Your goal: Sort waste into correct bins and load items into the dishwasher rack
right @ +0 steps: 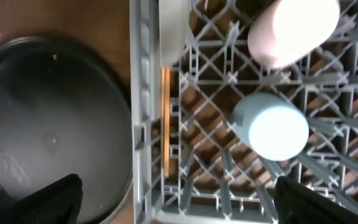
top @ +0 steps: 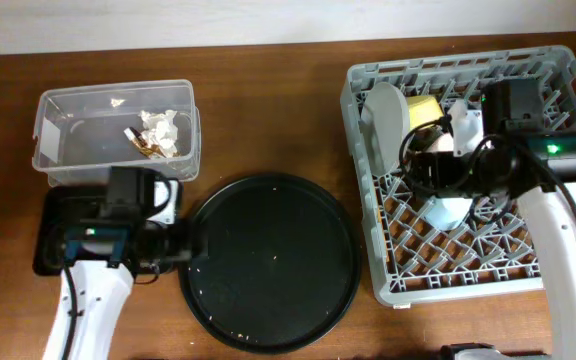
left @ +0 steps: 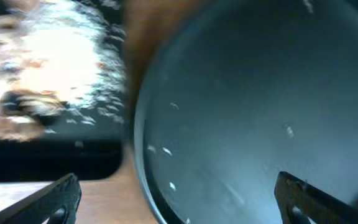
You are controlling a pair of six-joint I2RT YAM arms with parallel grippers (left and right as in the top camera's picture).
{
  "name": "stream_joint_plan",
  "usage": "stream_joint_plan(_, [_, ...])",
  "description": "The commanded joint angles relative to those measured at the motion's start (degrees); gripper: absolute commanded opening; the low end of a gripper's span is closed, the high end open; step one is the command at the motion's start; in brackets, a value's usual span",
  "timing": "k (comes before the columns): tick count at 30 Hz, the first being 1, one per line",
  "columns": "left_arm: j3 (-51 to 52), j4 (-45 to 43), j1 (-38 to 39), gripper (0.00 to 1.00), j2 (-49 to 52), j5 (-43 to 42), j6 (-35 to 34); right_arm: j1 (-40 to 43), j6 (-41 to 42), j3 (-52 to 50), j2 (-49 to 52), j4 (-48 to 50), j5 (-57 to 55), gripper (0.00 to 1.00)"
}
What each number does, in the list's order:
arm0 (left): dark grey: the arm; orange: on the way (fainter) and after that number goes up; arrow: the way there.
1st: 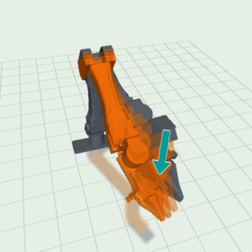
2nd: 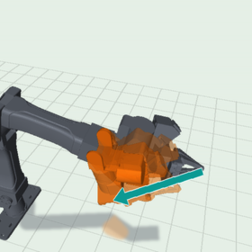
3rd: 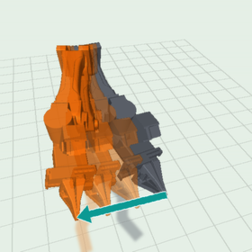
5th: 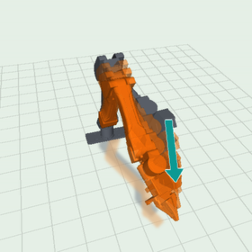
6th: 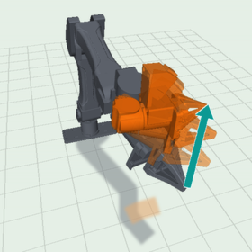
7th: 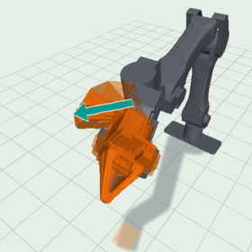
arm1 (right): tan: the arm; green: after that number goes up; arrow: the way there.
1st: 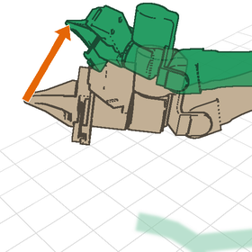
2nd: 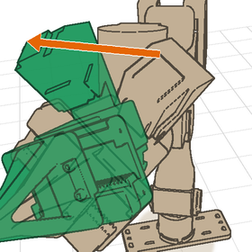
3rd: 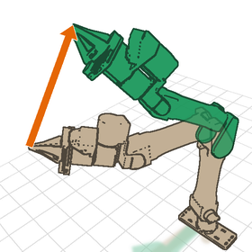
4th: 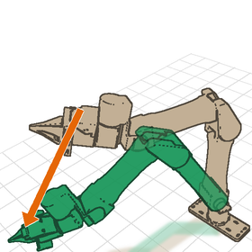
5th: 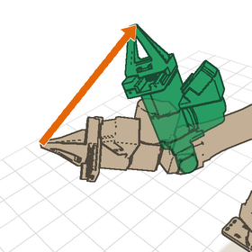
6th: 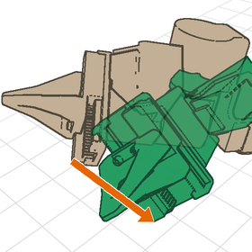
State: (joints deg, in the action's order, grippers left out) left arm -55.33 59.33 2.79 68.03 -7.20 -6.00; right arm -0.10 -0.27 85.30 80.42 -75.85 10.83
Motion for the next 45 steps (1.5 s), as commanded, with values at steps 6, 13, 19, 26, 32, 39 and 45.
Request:
stream_joint_plan(6, [3.82,1.07,2.71,0.99,-18.49,3.67,2.89,0.48,-1.86,-21.22,-26.82,13.84,-1.18,0.99])
stream_joint_plan(13, [8.9,-1.36,2.69,0.99,-42.12,3.78,2.43,0.5,-1.86,-28.48,-40.37,11.13,-2.49,0.99])
stream_joint_plan(19, [8.9,-1.36,2.69,0.99,-42.12,3.78,2.43,0.46,-1.86,-28.57,-40.98,11.1,-2.47,0.99])
stream_joint_plan(26, [8.9,-1.36,2.69,0.99,-42.12,3.78,2.43,-6.49,-3.93,-48.92,-63.3,37.4,-3.74,0.99])
stream_joint_plan(32, [8.9,-1.36,2.69,0.99,-42.12,3.78,2.43,-7.02,-3.98,-77.44,-80.24,75.03,-3.89,0.99])
stream_joint_plan(39, [8.9,-1.36,2.69,0.99,-42.12,3.78,2.43,-7.02,-3.26,-84.98,-80.24,71.34,-8.96,0.99])
stream_joint_plan(45, [8.9,-1.36,2.69,0.99,-42.12,3.78,2.43,-7.02,3.34,-84.98,-80.24,71.3,-10.51,0.99])
